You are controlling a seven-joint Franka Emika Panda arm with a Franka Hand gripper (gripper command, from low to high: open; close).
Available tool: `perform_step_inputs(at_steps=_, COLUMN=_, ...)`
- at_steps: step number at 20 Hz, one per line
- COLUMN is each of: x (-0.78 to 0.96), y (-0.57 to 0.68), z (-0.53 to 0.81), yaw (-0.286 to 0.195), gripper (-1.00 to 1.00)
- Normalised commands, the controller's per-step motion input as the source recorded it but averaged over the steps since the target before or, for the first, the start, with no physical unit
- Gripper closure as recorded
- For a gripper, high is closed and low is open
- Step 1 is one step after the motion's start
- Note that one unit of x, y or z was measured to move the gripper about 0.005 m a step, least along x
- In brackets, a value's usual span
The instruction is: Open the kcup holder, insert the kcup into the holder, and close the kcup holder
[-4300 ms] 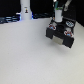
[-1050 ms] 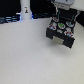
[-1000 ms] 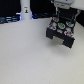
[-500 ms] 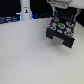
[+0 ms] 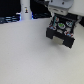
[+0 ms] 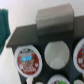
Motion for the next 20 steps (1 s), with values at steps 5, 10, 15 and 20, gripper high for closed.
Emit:
perform_step_inputs(at_steps=5, x=0.36, y=0.01, z=-0.17, yaw=0.052, gripper=-1.00)
perform_step_inputs(at_steps=10, x=-0.01, y=0.16, z=-0.30, yaw=0.174, gripper=-1.00)
perform_step_inputs(at_steps=15, x=-0.07, y=0.18, z=-0.29, yaw=0.244, gripper=-1.00)
perform_step_inputs(at_steps=20, x=-0.36, y=0.25, z=-0.20, yaw=0.194, gripper=-1.00)
